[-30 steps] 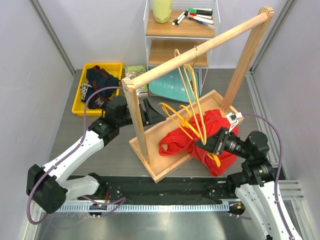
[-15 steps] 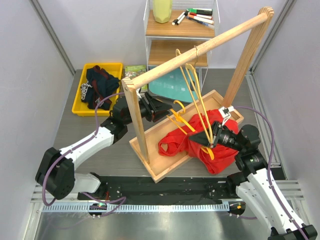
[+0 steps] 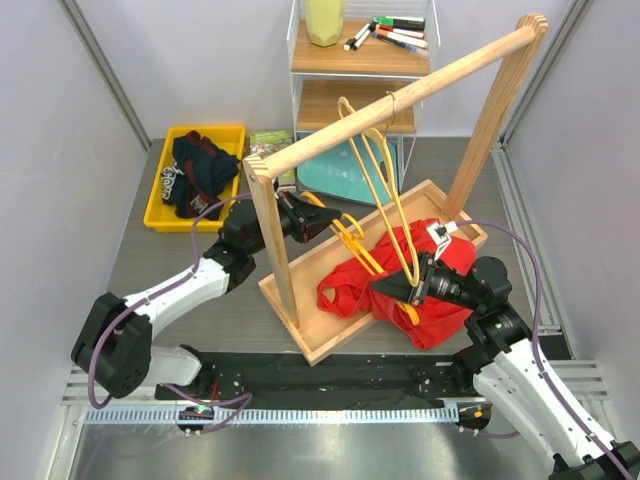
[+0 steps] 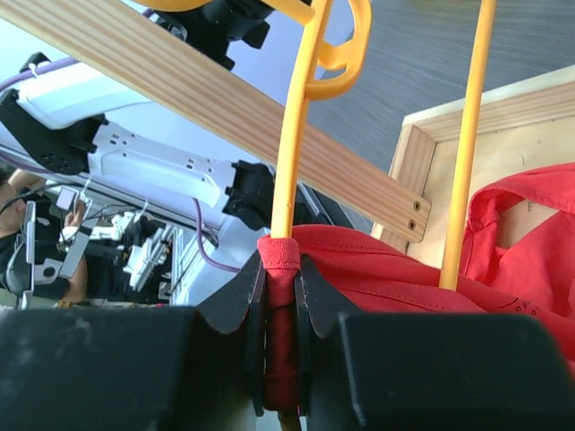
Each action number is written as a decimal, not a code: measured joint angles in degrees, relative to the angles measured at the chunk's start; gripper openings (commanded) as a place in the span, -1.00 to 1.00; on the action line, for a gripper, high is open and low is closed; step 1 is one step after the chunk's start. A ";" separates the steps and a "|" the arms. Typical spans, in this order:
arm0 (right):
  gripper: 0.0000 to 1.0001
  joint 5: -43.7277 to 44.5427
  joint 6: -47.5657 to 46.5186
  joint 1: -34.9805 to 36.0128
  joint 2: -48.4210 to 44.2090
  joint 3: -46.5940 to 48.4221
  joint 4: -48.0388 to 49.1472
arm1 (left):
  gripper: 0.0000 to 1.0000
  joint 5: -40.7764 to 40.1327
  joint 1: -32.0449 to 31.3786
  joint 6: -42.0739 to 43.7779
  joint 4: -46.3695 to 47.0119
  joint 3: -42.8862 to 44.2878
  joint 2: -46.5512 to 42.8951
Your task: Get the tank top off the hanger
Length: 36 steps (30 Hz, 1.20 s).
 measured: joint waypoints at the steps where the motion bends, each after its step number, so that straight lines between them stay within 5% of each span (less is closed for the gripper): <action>1: -0.87 0.04 -0.52 0.31 -0.02 -0.04 -0.46 | -1.00 -0.13 0.00 -0.85 0.33 -0.55 -0.48; 17: 0.24 5.64 -5.97 0.55 -4.46 2.27 -13.11 | -1.00 -13.27 -0.28 -5.16 -1.60 -13.60 -17.22; 28: 0.51 10.34 -8.57 0.50 -6.84 2.27 -17.94 | -1.00 -19.78 1.44 -2.27 -7.74 -13.00 -23.26; 36: 0.65 19.47 -9.79 0.50 -8.96 2.36 -26.27 | -1.00 -29.27 2.82 10.97 -21.84 -2.86 -28.52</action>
